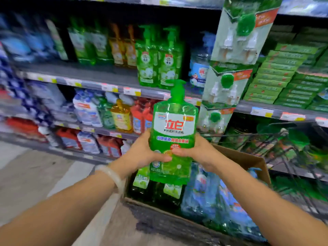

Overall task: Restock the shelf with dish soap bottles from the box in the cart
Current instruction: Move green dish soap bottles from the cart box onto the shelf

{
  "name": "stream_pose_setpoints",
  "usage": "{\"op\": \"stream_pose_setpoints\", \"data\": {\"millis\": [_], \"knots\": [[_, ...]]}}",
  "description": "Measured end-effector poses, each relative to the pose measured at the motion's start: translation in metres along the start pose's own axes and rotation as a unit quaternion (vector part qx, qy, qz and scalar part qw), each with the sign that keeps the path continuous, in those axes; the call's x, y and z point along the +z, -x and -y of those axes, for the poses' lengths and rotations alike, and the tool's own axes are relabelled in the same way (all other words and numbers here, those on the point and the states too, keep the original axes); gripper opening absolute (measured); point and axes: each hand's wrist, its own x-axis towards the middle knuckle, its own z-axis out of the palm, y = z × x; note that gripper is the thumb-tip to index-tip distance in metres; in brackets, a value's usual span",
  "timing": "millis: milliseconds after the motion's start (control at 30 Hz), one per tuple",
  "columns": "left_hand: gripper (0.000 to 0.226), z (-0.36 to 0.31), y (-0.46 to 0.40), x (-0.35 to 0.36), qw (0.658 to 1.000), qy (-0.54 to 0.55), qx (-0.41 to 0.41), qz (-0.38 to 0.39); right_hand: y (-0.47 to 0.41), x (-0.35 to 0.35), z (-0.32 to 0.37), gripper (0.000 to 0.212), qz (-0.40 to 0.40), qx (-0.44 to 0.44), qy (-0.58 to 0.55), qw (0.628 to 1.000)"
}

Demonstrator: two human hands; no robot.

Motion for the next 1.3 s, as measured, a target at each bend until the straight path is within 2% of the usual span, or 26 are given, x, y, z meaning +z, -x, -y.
{"op": "stream_pose_setpoints", "data": {"millis": [133, 333, 433, 600, 933, 1300], "knots": [[0.074, 0.019, 0.04, -0.11, 0.999, 0.027, 0.002, -0.048, -0.036, 0.11, 0.027, 0.039, 0.034, -0.04, 0.025, 0.998], [0.076, 0.05, 0.101, -0.262, 0.986, 0.04, 0.02, -0.16, -0.09, 0.27, 0.057, 0.043, 0.071, -0.101, 0.053, 0.991], [0.073, 0.067, 0.123, -0.325, 0.977, 0.046, 0.027, -0.205, -0.113, 0.34, 0.068, 0.041, 0.074, -0.119, 0.061, 0.988], [0.073, 0.096, 0.14, -0.409, 0.957, 0.064, 0.021, -0.282, -0.159, 0.431, 0.084, 0.044, 0.137, -0.131, 0.039, 0.981], [0.078, 0.161, 0.096, -0.575, 0.927, 0.067, -0.014, -0.368, -0.309, 0.581, 0.096, 0.045, 0.224, -0.133, 0.023, 0.965], [0.071, 0.189, 0.017, -0.781, 0.917, 0.06, -0.01, -0.394, -0.49, 0.732, 0.146, 0.044, 0.276, -0.167, 0.053, 0.945]]}}
